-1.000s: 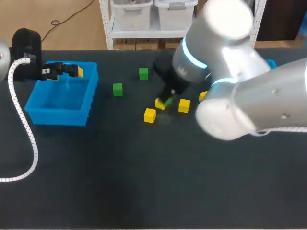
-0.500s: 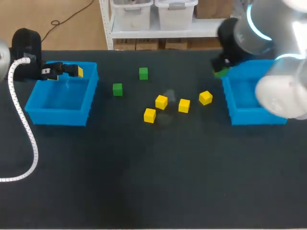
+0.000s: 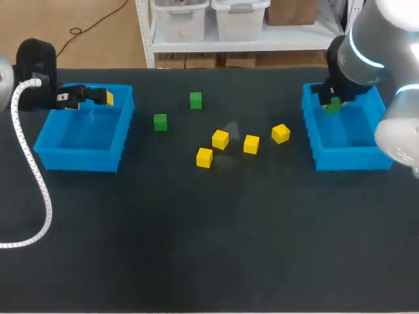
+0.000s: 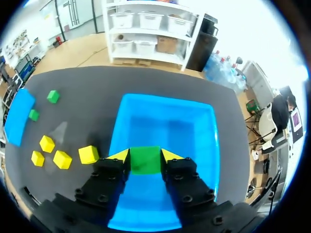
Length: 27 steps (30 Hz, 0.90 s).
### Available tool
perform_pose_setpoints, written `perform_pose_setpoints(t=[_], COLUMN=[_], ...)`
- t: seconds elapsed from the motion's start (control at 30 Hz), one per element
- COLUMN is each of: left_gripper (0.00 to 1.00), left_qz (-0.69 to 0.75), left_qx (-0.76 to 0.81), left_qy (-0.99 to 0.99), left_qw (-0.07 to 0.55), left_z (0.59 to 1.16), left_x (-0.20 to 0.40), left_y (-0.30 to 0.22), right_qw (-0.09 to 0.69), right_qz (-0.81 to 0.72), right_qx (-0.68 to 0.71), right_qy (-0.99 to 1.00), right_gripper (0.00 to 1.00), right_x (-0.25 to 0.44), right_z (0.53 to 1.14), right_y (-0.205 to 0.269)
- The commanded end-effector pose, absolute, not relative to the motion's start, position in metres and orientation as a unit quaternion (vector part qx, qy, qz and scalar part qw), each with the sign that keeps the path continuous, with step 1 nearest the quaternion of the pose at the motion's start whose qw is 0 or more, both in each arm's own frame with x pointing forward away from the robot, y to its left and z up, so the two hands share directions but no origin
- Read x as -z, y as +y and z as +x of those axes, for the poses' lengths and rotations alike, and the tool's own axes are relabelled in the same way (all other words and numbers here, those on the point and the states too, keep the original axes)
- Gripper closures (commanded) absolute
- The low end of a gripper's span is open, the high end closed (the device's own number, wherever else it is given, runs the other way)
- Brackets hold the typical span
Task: Put the green cubes in the right bin and the yellow cubes in the left bin.
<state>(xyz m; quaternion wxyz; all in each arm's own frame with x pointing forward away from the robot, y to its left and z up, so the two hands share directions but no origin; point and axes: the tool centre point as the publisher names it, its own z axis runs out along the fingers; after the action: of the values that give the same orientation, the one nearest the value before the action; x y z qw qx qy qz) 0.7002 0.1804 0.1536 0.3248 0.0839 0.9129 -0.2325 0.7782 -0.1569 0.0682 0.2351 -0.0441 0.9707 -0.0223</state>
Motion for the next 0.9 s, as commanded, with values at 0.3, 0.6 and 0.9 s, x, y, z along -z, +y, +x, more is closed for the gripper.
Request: perform_pose_setpoints(t=[0.3,0.6,0.9], left_gripper=[0.00,0.00,0.00], left_qz=[0.087,0.087,0.087], left_qx=[0.240,0.240,0.240], left_qy=[0.910,0.910,0.910], left_qw=[0.328,0.328,0.328], left_z=[0.700,0.700,0.700], left_x=[-0.151,-0.151,-0.151], left_y=[0.183,0.183,0.183], right_qw=[0.323,0.336,0.304], right_qz=[-0.120,-0.223,-0.198], right_qx=[0.022,-0.017,-0.006], right_qy=[0.939,0.915,0.932], right_gripper=[0.00,0.00,0.00], right_x=[-0.103,-0.114,-0.078], right_z=[0.796,0.826,0.858], right_y=[-0.089,0.046,0.109])
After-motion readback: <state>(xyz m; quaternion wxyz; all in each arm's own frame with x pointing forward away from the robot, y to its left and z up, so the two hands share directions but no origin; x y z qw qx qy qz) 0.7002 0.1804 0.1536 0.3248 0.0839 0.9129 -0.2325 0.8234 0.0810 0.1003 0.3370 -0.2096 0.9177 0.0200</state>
